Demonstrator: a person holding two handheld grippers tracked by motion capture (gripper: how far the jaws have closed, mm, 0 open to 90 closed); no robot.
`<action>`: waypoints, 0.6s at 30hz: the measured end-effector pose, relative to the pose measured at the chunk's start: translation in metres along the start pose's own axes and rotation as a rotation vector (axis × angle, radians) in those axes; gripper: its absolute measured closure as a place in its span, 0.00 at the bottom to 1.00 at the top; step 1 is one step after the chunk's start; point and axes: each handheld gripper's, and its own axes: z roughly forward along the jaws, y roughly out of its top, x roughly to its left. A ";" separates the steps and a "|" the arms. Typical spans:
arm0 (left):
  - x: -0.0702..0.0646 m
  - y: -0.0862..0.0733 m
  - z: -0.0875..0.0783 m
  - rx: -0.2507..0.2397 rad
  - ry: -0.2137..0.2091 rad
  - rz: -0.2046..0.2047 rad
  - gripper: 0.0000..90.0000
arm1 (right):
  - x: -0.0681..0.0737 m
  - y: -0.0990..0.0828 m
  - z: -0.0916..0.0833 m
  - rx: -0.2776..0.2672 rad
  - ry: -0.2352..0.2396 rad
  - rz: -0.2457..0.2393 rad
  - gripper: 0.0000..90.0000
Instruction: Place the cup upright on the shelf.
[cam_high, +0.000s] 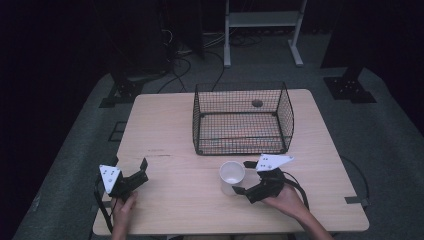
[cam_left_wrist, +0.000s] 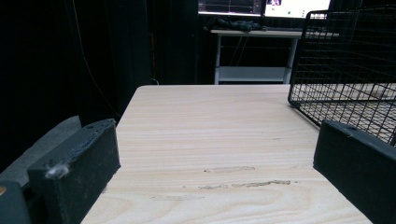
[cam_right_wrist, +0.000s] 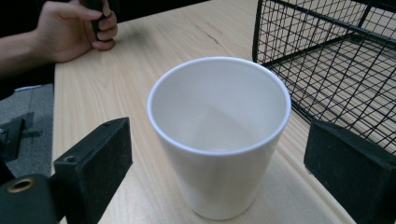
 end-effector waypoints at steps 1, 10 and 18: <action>0.000 0.000 0.000 0.000 0.000 0.000 0.00 | 0.000 0.000 0.004 0.007 -0.002 -0.001 0.08; 0.000 0.000 0.000 0.002 0.000 0.000 0.00 | 0.001 0.004 0.018 0.026 0.009 -0.016 0.08; 0.000 0.000 0.000 0.001 0.000 -0.001 0.00 | -0.003 0.004 0.026 0.042 -0.005 -0.019 0.11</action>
